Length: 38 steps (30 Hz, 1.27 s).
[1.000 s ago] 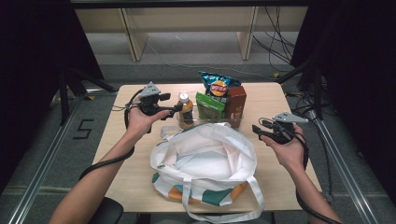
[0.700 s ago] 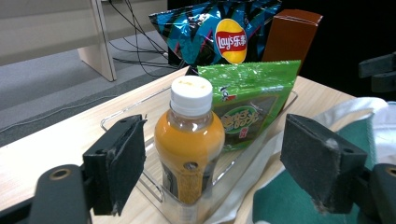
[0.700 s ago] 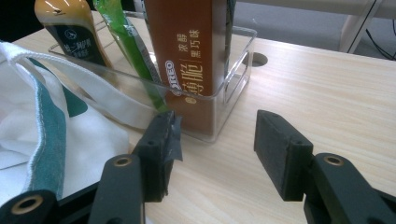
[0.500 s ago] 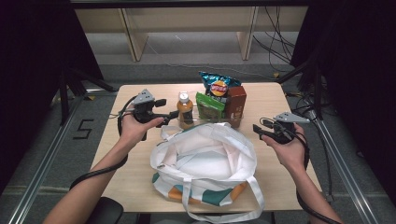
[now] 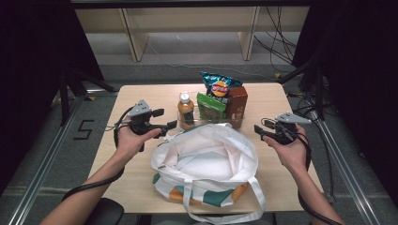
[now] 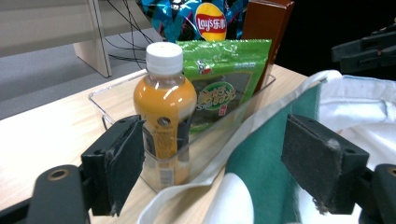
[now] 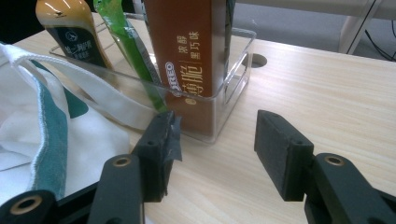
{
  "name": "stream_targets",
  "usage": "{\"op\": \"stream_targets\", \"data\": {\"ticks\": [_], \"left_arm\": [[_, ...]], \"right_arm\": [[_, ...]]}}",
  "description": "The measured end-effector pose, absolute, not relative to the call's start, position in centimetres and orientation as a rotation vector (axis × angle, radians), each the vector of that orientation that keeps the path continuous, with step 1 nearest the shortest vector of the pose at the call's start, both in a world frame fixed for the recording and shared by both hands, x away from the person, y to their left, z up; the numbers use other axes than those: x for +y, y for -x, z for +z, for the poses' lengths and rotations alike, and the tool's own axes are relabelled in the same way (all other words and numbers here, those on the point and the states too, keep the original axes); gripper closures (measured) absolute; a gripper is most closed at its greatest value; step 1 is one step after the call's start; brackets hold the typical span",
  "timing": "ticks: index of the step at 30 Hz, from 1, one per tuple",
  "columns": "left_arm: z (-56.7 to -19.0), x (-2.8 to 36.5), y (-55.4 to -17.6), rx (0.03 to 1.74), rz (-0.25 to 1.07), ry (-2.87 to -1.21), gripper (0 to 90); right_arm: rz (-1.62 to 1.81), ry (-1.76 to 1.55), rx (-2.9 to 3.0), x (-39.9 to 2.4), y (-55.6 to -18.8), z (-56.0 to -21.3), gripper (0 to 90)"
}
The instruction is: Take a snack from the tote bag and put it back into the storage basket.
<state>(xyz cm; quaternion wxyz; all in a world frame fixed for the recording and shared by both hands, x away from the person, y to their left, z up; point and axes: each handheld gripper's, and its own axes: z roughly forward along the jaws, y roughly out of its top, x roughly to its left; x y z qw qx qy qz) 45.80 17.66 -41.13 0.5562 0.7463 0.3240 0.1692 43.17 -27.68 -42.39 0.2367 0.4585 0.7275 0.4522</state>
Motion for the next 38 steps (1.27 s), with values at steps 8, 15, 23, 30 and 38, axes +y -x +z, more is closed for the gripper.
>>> {"op": "stream_targets", "data": {"ticks": [8, 15, 23, 30, 38], "left_arm": [[-41.7, 17.9, -44.6, 0.757, 0.378, -1.773, 20.1], [-42.3, 18.0, -43.7, 0.762, 0.360, -1.786, 19.7], [-42.9, 18.4, -43.1, 0.762, 0.347, -1.778, 19.3], [-43.5, 18.5, -42.4, 0.776, 0.339, -1.759, 19.7], [-43.7, 18.7, -42.2, 0.782, 0.349, -1.740, 20.3]], "right_arm": [[1.236, -1.252, 1.993, -27.7, -43.1, -42.4, 49.1], [1.246, -1.284, 1.986, -27.6, -43.0, -42.3, 49.1], [1.239, -1.238, 1.976, -27.7, -43.1, -42.5, 49.1], [1.253, -1.261, 1.967, -27.6, -43.0, -42.5, 49.0], [1.242, -1.312, 1.998, -27.9, -42.8, -42.3, 49.1]]}}
